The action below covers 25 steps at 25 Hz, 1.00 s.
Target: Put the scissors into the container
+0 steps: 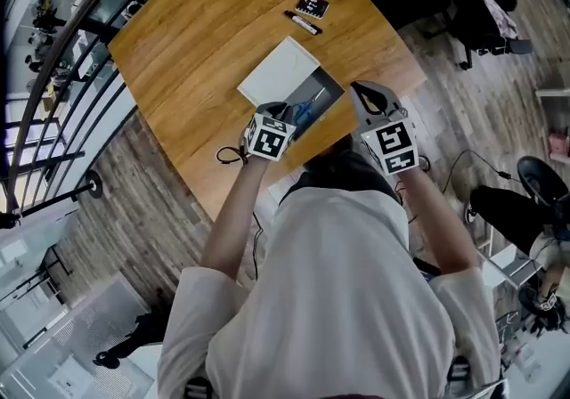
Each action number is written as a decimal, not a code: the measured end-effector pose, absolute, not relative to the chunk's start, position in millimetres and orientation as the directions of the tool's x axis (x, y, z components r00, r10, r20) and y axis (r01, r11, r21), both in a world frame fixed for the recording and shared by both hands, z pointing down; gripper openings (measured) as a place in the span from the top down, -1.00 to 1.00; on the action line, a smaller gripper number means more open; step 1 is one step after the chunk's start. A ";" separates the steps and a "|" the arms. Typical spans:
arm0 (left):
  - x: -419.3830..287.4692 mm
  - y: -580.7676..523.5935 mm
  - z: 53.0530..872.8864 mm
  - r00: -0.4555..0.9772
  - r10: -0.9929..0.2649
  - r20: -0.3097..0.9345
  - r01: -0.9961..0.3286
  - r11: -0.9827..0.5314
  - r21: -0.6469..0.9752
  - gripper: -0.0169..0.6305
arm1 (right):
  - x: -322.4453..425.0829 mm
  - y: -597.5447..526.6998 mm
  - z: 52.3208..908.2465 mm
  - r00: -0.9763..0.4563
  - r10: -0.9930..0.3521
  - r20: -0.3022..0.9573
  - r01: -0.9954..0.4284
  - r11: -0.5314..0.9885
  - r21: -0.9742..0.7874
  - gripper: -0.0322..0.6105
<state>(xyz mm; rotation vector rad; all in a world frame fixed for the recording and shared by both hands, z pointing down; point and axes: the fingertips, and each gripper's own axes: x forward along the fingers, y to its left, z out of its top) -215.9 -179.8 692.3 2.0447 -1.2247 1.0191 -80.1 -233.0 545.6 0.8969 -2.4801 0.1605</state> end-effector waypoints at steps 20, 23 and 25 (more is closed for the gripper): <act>-240.8 -158.8 473.8 0.179 -0.879 0.441 -0.981 -0.124 0.150 0.97 | -119.1 -240.8 462.1 -0.829 -0.408 0.381 -0.422 0.905 0.051 0.89; -244.1 -157.7 448.2 0.135 -0.917 0.376 -0.986 -0.088 0.140 0.97 | -122.8 -245.8 443.8 -0.856 -0.376 0.355 -0.379 0.923 0.064 0.89; -248.3 -155.7 434.5 0.105 -0.935 0.338 -0.990 -0.066 0.126 0.97 | -123.8 -249.3 432.9 -0.870 -0.360 0.338 -0.354 0.932 0.079 0.89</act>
